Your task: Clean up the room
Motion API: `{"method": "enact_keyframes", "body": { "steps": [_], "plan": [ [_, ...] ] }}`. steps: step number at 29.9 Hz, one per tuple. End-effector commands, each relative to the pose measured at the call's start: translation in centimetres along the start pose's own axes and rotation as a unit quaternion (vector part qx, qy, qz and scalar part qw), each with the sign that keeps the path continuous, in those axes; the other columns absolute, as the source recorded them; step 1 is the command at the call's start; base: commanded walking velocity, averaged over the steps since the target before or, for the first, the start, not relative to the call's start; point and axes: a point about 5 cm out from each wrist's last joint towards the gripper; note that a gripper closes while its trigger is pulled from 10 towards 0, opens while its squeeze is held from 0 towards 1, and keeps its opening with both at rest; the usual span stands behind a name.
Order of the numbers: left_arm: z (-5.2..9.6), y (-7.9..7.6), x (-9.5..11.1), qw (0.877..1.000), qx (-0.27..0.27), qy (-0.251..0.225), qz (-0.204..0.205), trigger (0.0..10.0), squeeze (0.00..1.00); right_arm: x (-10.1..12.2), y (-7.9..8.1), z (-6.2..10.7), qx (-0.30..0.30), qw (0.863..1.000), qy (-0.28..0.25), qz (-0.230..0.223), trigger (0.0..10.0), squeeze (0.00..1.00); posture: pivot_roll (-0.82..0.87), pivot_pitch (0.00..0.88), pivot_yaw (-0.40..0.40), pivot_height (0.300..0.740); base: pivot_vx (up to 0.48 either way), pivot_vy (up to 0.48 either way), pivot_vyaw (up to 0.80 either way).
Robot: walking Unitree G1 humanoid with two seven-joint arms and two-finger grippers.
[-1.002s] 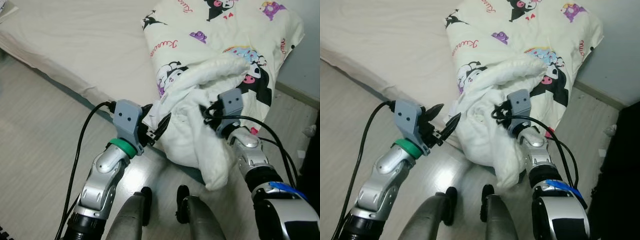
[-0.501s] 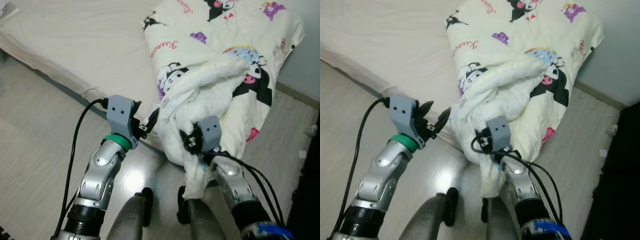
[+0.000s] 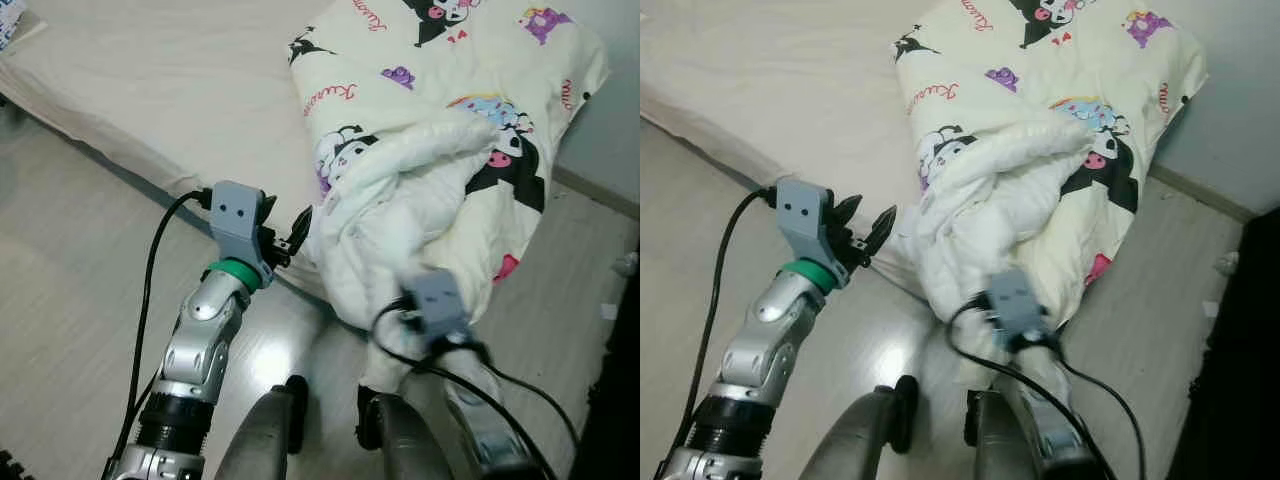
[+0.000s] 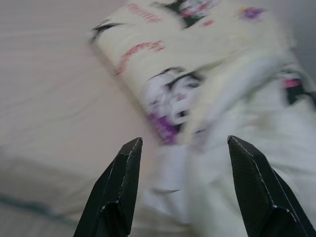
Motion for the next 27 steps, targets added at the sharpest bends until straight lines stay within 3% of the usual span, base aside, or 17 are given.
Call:
{"method": "enact_keyframes", "body": {
  "steps": [1, 5, 6, 11, 14, 16, 17, 20, 21, 22, 27],
  "plan": [
    [0.7, 1.0, -1.4, 0.999, 0.035, 0.025, 0.0, 10.0, 0.0, -0.1, -0.7, 0.8, -0.026, 1.0, 0.01, 0.014, 10.0, 0.0, 0.04, 0.289, 0.11, 0.735, 0.0, 0.0, 0.0],
    [0.9, 1.7, -1.7, 0.998, 0.058, 0.03, -0.006, 10.0, 0.0, 0.1, -2.5, 2.1, -0.089, 0.995, 0.017, 0.049, 10.0, 0.0, 0.04, 0.288, 0.106, 0.735, 0.0, 0.0, 0.0],
    [1.0, 1.9, -1.8, 0.998, 0.062, 0.032, -0.013, 10.0, 0.0, 0.2, -3.7, 2.4, -0.134, 0.989, 0.011, 0.062, 10.0, 0.0, 0.04, 0.288, 0.105, 0.735, 0.0, 0.0, 0.0],
    [1.2, 2.1, -1.9, 0.997, 0.067, 0.028, -0.009, 10.0, 0.0, 0.4, -4.9, 1.9, -0.168, 0.984, 0.008, 0.056, 10.0, 0.0, 0.03, 0.283, 0.105, 0.735, 0.0, 0.0, 0.0],
    [1.3, 2.2, -2.0, 0.997, 0.074, 0.025, -0.008, 10.0, 0.0, 0.4, -5.0, 0.5, -0.153, 0.987, 0.025, 0.037, 10.0, 0.0, 0.03, 0.277, 0.105, 0.735, 0.0, 0.0, 0.0],
    [1.3, 2.2, -2.0, 0.997, 0.074, 0.025, -0.008, 10.0, 0.0, 0.4, -5.0, 0.5, -0.153, 0.987, 0.025, 0.037, 10.0, 0.0, 0.03, 0.277, 0.105, 0.735, 0.0, 0.0, 0.0],
    [1.5, 2.3, -2.4, 0.996, 0.082, 0.032, -0.01, 10.0, 0.0, 0.6, -5.0, -0.8, -0.132, 0.99, 0.028, 0.031, 10.0, 0.0, 0.03, 0.274, 0.101, 0.735, 0.0, 0.0, 0.0],
    [1.7, 2.2, -2.7, 0.996, 0.078, 0.036, -0.01, 10.0, 0.0, 0.5, -5.2, -1.8, -0.118, 0.993, 0.03, 0.011, 10.0, 0.0, 0.03, 0.272, 0.095, 0.735, 0.0, 0.0, 0.0],
    [1.7, 2.2, -2.7, 0.996, 0.078, 0.036, -0.01, 10.0, 0.0, 0.5, -5.2, -1.8, -0.118, 0.993, 0.03, 0.011, 10.0, 0.0, 0.03, 0.272, 0.095, 0.735, 0.0, 0.0, 0.0],
    [1.8, 2.1, -2.8, 0.996, 0.079, 0.035, -0.011, 10.0, 0.0, 0.2, -5.1, -2.1, -0.117, 0.992, 0.04, -0.027, 10.0, 0.0, 0.03, 0.271, 0.092, 0.735, 0.0, 0.0, 0.0],
    [1.9, 2.1, -2.9, 0.996, 0.076, 0.035, -0.014, 10.0, 0.0, 0.1, -5.0, -2.3, -0.109, 0.992, 0.039, -0.044, 10.0, 0.0, 0.03, 0.269, 0.091, 0.735, 0.0, 0.0, 0.0]
  ]
}}
Point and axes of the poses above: a point about 5 cm out from each wrist's last joint towards the gripper, its own z axis pointing back from the gripper into the wrist, its own x axis along the axis of the wrist's last joint, y = z × x, and after that the axes turned 13 degrees about z, right-handed
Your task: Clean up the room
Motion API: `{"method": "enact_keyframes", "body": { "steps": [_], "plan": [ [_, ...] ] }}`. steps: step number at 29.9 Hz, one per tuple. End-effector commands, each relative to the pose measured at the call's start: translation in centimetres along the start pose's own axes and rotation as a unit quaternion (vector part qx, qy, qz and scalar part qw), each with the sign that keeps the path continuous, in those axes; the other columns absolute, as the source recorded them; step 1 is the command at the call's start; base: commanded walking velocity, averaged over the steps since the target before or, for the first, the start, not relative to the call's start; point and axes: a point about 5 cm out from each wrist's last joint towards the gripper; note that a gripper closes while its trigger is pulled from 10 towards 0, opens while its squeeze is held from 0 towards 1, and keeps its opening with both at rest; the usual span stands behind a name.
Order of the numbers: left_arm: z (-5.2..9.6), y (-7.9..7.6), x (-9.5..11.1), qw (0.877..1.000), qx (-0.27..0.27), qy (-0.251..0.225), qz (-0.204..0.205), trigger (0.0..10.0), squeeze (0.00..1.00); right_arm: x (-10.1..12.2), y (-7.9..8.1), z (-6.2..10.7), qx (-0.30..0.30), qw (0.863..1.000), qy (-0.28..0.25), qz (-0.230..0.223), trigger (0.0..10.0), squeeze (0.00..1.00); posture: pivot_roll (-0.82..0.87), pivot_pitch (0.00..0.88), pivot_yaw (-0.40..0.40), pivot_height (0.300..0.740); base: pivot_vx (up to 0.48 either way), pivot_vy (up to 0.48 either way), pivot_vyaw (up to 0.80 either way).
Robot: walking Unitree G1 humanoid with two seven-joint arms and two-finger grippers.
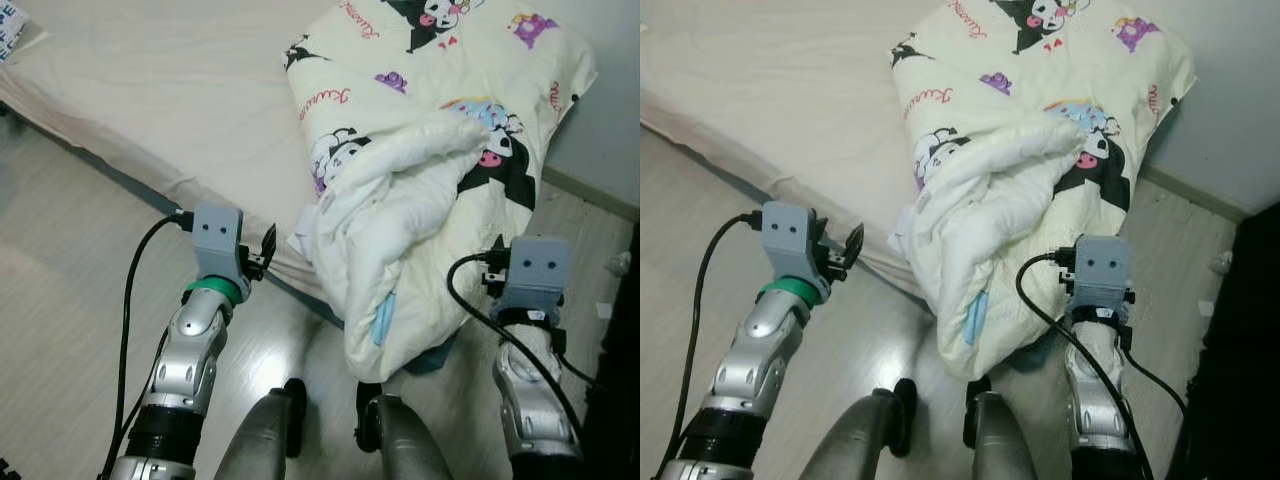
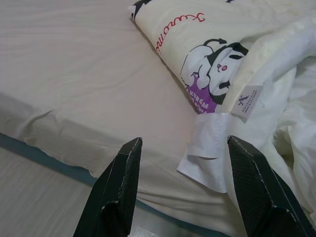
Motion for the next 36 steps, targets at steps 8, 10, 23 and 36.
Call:
{"method": "enact_keyframes", "body": {
  "steps": [8, 10, 23, 36],
  "plan": [
    [0.7, 0.1, -1.4, 1.0, 0.007, 0.011, 0.008, 10.0, 0.0, -0.8, 0.2, 0.2, 0.015, 0.999, 0.022, -0.024, 10.0, 0.0, 0.02, 0.258, 0.08, 0.735, 0.0, 0.0, -0.71],
    [0.6, -0.1, -1.4, 1.0, 0.003, 0.01, 0.006, 10.0, 0.0, -1.1, 0.2, 0.3, 0.014, 0.999, 0.027, -0.031, 10.0, 0.0, 0.02, 0.257, 0.08, 0.735, 0.0, 0.0, -0.8],
    [0.5, -0.5, -1.4, 1.0, -0.008, 0.01, 0.003, 10.0, 0.0, -1.6, 0.0, 0.5, 0.01, 0.998, 0.037, -0.055, 10.0, 0.0, 0.02, 0.251, 0.092, 0.735, 0.0, 0.0, -0.8],
    [0.7, 0.6, -1.3, 0.999, 0.03, 0.0, 0.016, 10.0, 0.0, -0.7, 0.3, 0.2, 0.041, 0.997, -0.011, -0.071, 10.0, 0.0, 0.02, 0.211, 0.088, 0.735, 0.0, 0.0, -0.8]
  ]
}}
Point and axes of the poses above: a point about 5 cm out from each wrist's last joint towards the gripper, its own z axis pointing back from the gripper into the wrist, its own x axis along the axis of the wrist's last joint, y = z × x, and after that the axes turned 13 degrees about z, right-handed
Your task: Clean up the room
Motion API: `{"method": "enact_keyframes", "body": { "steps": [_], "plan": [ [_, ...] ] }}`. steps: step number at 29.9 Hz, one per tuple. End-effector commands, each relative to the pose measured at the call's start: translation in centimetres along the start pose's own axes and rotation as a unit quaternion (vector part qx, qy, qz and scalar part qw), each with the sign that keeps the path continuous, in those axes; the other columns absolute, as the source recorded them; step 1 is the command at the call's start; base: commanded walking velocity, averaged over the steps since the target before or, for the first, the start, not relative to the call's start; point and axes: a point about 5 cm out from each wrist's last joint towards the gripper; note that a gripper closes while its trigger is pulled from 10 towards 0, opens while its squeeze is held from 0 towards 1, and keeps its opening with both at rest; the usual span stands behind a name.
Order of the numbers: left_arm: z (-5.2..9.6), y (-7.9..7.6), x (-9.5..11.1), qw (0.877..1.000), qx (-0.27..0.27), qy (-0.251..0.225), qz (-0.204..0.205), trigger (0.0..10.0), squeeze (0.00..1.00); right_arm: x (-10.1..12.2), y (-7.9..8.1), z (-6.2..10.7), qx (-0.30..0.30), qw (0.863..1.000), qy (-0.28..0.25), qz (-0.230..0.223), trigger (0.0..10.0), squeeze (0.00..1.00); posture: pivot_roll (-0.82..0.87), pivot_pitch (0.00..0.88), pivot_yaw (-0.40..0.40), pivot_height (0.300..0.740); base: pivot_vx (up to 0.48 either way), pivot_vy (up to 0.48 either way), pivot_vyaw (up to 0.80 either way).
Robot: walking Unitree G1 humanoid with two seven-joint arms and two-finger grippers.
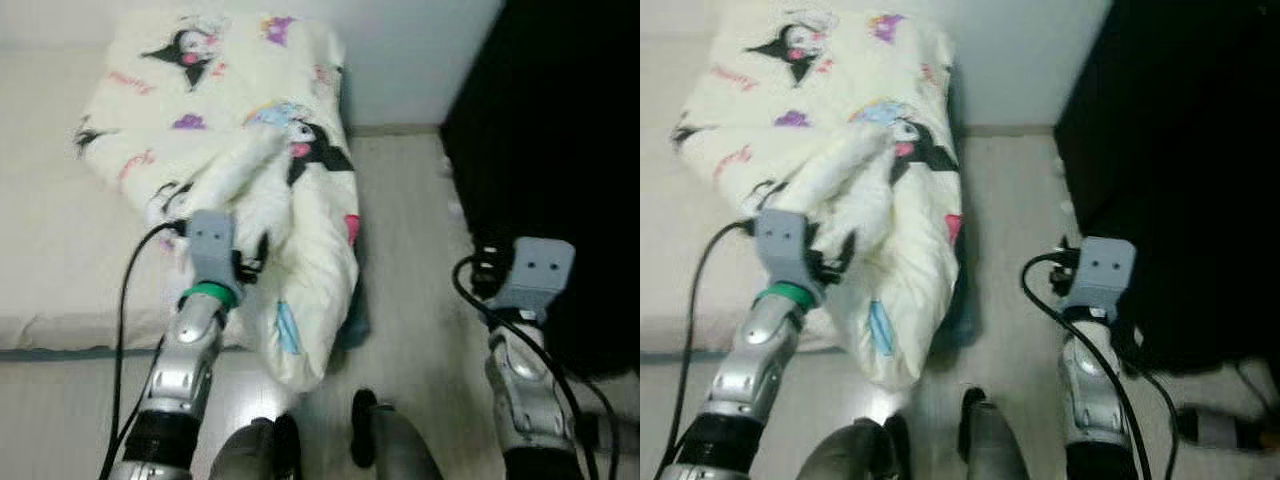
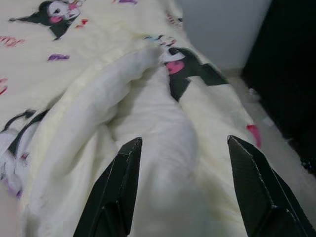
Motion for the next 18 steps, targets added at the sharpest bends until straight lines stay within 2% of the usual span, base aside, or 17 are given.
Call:
{"method": "enact_keyframes", "body": {
  "steps": [1, 4, 5, 10, 13, 18],
  "plan": [
    [0.3, 0.2, -0.7, 1.0, 0.01, 0.007, 0.007, 10.0, 0.0, -0.7, -0.3, 0.5, -0.001, 1.0, 0.007, -0.006, 10.0, 0.0, 0.02, 0.199, 0.086, 0.735, 0.0, 0.0, -0.8],
    [0.5, 1.2, -0.4, 0.998, 0.054, -0.008, 0.013, 10.0, 0.0, -0.2, 0.4, 0.3, 0.035, 0.999, -0.013, -0.006, 10.0, 0.0, 0.02, 0.175, 0.082, 0.735, 0.0, 0.0, 0.0],
    [0.7, 2.1, -0.3, 0.995, 0.091, -0.02, 0.022, 10.0, 0.0, 0.2, 1.9, 0.2, 0.096, 0.995, -0.032, 0.0, 10.0, 0.0, 0.02, 0.149, 0.069, 0.735, 0.0, 0.0, 0.0],
    [0.8, 2.3, -0.3, 0.995, 0.094, -0.023, 0.024, 10.0, 0.0, 0.3, 2.8, 0.2, 0.129, 0.991, -0.039, 0.005, 10.0, 0.0, 0.03, 0.141, 0.062, 0.735, 0.0, 0.0, 0.0],
    [0.8, 1.9, -0.3, 0.997, 0.078, -0.023, 0.019, 10.0, 0.0, 0.3, 3.9, 0.2, 0.158, 0.986, -0.05, 0.02, 10.0, 0.0, 0.04, 0.125, 0.046, 0.735, 0.0, 0.0, 0.0],
    [0.8, 1.7, -0.3, 0.997, 0.074, -0.026, 0.021, 10.0, 0.0, 0.7, 5.2, -0.1, 0.184, 0.981, -0.06, 0.007, 10.0, 0.0, 0.05, 0.11, 0.028, 0.735, 0.0, 0.0, 0.0]
  ]
}}
Point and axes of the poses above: a point about 5 cm out from each wrist's last joint towards the gripper, its own z axis pointing back from the gripper into the wrist, its own x axis along the axis of the wrist's last joint, y = z × x, and after that the axes turned 13 degrees about z, right-handed
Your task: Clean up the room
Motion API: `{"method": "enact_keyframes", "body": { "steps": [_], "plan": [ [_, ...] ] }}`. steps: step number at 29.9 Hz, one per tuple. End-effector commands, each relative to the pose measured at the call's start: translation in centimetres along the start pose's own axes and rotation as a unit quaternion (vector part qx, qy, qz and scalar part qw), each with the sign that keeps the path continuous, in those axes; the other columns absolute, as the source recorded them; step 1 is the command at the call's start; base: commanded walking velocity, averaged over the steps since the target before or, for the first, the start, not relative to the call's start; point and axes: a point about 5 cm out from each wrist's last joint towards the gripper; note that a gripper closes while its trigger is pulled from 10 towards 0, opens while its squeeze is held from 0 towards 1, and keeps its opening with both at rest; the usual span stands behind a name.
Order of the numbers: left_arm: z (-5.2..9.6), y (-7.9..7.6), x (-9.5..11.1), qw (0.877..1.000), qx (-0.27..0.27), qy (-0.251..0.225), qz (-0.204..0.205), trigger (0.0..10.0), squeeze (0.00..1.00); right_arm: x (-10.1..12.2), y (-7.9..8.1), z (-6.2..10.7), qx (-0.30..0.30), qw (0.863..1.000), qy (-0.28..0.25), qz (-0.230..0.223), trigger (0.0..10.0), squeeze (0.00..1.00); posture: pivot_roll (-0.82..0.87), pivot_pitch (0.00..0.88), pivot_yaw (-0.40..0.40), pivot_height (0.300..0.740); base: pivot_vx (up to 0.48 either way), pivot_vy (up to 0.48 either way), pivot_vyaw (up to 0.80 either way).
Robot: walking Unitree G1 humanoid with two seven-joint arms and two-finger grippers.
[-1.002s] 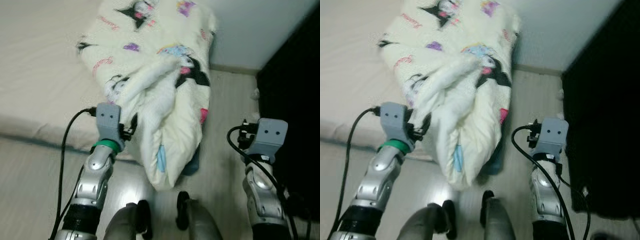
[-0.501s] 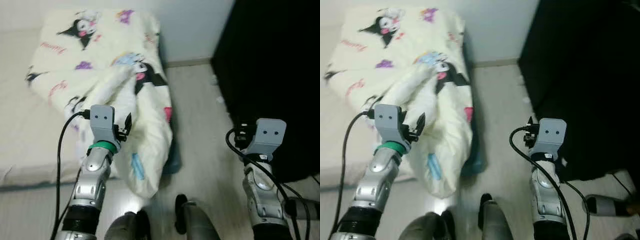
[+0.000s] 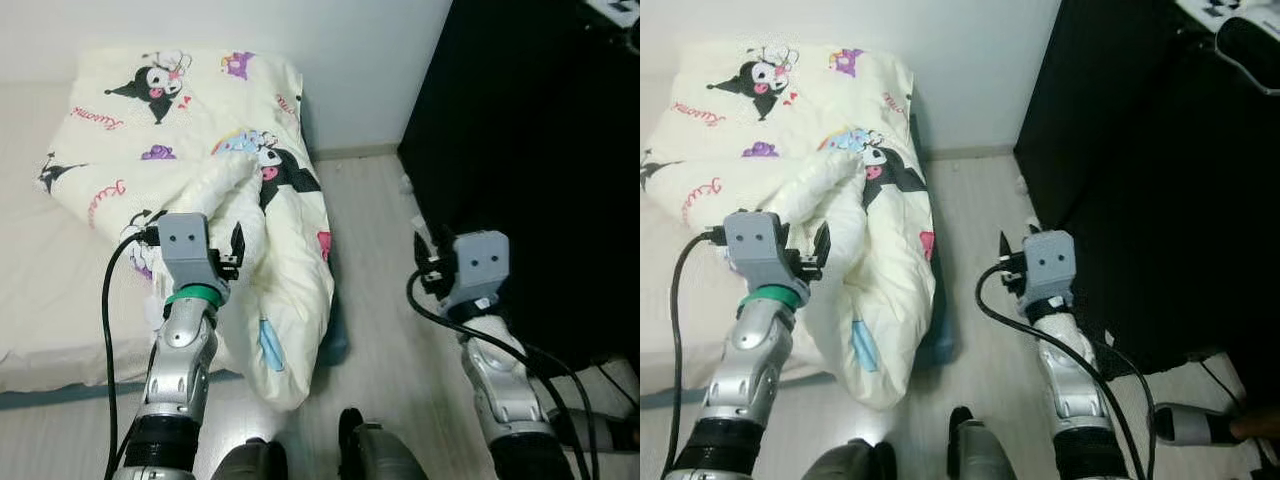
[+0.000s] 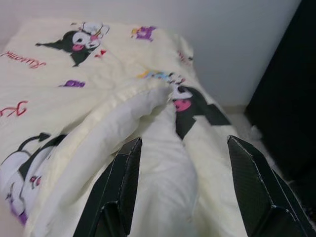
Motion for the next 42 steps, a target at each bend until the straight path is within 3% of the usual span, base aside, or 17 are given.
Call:
{"method": "enact_keyframes", "body": {
  "steps": [1, 5, 21, 34, 42],
  "plan": [
    [0.3, 0.2, -0.7, 1.0, 0.003, 0.012, 0.002, 10.0, 0.0, -0.3, 0.4, 0.1, 0.013, 1.0, 0.002, -0.007, 10.0, 0.0, 0.05, 0.11, 0.028, 0.735, 0.0, 0.0, 0.0],
    [0.3, 0.0, -0.7, 1.0, -0.001, 0.01, 0.002, 10.0, 0.0, -0.1, 0.6, -0.2, 0.023, 1.0, -0.006, -0.012, 10.0, 0.0, 0.05, 0.11, 0.023, 0.735, 0.0, 0.0, 0.0],
    [0.2, -0.1, -0.4, 1.0, -0.01, 0.005, -0.002, 10.0, 0.0, 0.0, 1.6, -0.8, 0.047, 0.998, -0.021, -0.021, 10.0, 0.0, 0.06, 0.108, 0.019, 0.735, 0.0, 0.472, 0.0],
    [0.1, -0.3, 0.6, 0.999, -0.02, -0.017, -0.032, 10.0, 0.0, 0.1, 2.4, -1.2, 0.051, 0.998, -0.031, -0.034, 10.0, 0.0, 0.09, 0.102, 0.029, 0.735, 0.0, -0.381, 0.0],
    [0.1, -0.7, 0.4, 0.999, -0.021, -0.005, -0.025, 10.0, 0.0, 0.0, 2.4, -1.2, 0.046, 0.998, -0.032, -0.039, 10.0, 0.0, 0.1, 0.104, 0.032, 0.735, 0.0, -0.179, 0.0]
  ]
}}
Point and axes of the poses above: a point about 5 cm out from each wrist's last joint towards the gripper, its own z axis pointing back from the gripper into the wrist, its own x axis along the axis of the wrist's last joint, y = z × x, and after that the axes turned 13 degrees about z, right-handed
